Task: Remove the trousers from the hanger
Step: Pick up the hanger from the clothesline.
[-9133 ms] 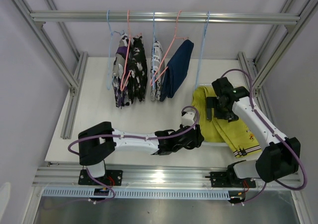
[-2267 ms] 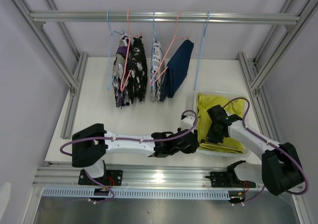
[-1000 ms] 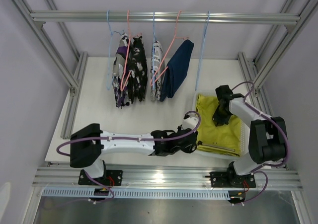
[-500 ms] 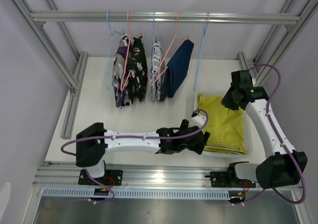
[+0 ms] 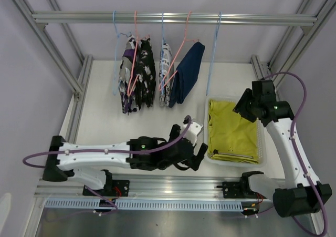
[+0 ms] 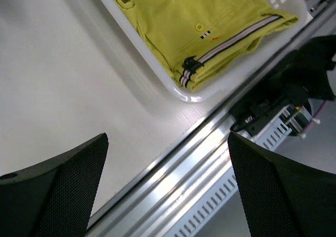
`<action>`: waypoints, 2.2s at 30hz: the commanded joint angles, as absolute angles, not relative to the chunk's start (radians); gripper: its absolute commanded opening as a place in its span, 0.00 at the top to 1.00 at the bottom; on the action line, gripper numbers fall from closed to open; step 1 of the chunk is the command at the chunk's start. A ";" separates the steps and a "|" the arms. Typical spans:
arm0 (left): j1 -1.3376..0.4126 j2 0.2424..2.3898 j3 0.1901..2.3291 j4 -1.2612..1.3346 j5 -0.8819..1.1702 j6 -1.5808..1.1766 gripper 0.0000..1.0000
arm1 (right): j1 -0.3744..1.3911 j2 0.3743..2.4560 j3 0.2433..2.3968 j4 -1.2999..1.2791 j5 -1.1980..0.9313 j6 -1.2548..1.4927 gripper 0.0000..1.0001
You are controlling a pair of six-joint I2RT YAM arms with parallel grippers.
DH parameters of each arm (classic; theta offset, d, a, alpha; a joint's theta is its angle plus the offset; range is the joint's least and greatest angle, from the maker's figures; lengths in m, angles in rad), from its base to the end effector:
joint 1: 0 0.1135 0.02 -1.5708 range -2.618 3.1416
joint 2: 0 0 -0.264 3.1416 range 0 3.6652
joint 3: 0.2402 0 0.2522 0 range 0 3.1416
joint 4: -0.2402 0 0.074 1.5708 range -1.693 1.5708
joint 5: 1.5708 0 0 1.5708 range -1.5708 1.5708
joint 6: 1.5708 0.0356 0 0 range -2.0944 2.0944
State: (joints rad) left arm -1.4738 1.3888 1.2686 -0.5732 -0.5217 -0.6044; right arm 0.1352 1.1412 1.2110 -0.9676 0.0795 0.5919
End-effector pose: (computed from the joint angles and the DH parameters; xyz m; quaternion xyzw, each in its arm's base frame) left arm 0.0470 -0.3001 0.3363 0.2690 0.8395 -0.2354 0.4093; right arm 0.2169 0.0266 0.3448 0.2263 0.9157 0.0823 0.3217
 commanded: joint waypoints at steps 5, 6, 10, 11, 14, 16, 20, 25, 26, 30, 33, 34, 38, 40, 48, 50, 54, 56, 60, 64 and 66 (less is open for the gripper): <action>-1.514 1.025 1.257 -0.674 -0.525 -0.513 0.01 | 0.132 0.883 1.247 -0.806 -0.067 0.554 0.33; -1.514 0.979 1.250 -0.657 -0.522 -0.490 0.00 | 0.132 0.862 1.243 -0.778 -0.083 0.566 0.30; -1.513 0.807 1.253 -0.623 -0.670 -0.344 0.00 | 0.135 0.874 1.328 -0.695 -0.202 0.621 0.25; -1.511 0.772 1.264 -0.624 -0.716 -0.278 0.00 | 0.138 0.894 1.351 -0.690 -0.221 0.624 0.23; -1.511 0.709 1.229 -0.556 -0.848 -0.122 0.01 | 0.159 0.963 1.411 -0.617 -0.303 0.647 0.21; -1.511 0.669 1.192 -0.406 -0.891 -0.027 0.00 | 0.178 0.995 1.417 -0.505 -0.362 0.681 0.22; -1.496 0.565 0.917 0.012 -0.950 0.309 0.00 | 0.241 1.097 1.477 -0.385 -0.393 0.742 0.27; -1.364 0.526 0.871 0.072 -0.919 0.259 0.01 | 0.342 1.276 1.670 -0.388 -0.374 0.716 0.26; -1.353 0.534 0.899 0.069 -0.920 0.258 0.01 | 0.357 1.328 1.686 -0.384 -0.374 0.715 0.26; -1.325 0.572 0.928 0.067 -0.905 0.282 0.01 | 0.379 1.436 1.765 -0.367 -0.373 0.704 0.25; -1.292 0.577 0.884 0.095 -0.904 0.285 0.01 | 0.387 1.508 1.816 -0.367 -0.376 0.706 0.25; -1.258 0.574 0.873 0.094 -0.893 0.252 0.01 | 0.390 1.523 1.834 -0.367 -0.377 0.706 0.25; -1.180 0.546 0.831 0.008 -0.847 0.130 0.01 | 0.402 1.588 1.858 -0.344 -0.386 0.713 0.26; -1.173 0.537 0.831 0.006 -0.856 0.135 0.00 | 0.414 1.618 1.868 -0.328 -0.393 0.718 0.26; -1.163 0.514 0.811 0.008 -0.873 0.149 0.01 | 0.475 1.689 1.885 -0.249 -0.380 0.732 0.26; -1.163 0.514 0.810 0.008 -0.871 0.150 0.01 | 0.489 1.706 1.888 -0.239 -0.367 0.733 0.26; -1.163 0.515 0.811 0.008 -0.865 0.147 0.00 | 0.502 1.727 1.902 -0.235 -0.312 0.729 0.26; -1.161 0.514 0.802 0.008 -0.859 0.146 0.00 | 0.502 1.733 1.893 -0.216 -0.313 0.748 0.32; -1.150 0.511 0.811 0.008 -0.858 0.143 0.01 | 0.512 1.746 1.876 -0.180 -0.304 0.769 0.45; -1.150 0.502 0.808 0.008 -0.853 0.144 0.01 | 0.522 1.720 1.835 -0.146 -0.278 0.762 0.62; -1.149 0.499 0.811 0.006 -0.853 0.146 0.01 | 0.520 1.701 1.810 -0.129 -0.267 0.761 0.68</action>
State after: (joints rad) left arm -1.1599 0.5106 0.8131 -0.0036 -0.8665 0.1577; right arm 0.5152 1.7390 1.8305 -0.2085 -0.3054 0.7658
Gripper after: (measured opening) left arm 0.994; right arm 0.343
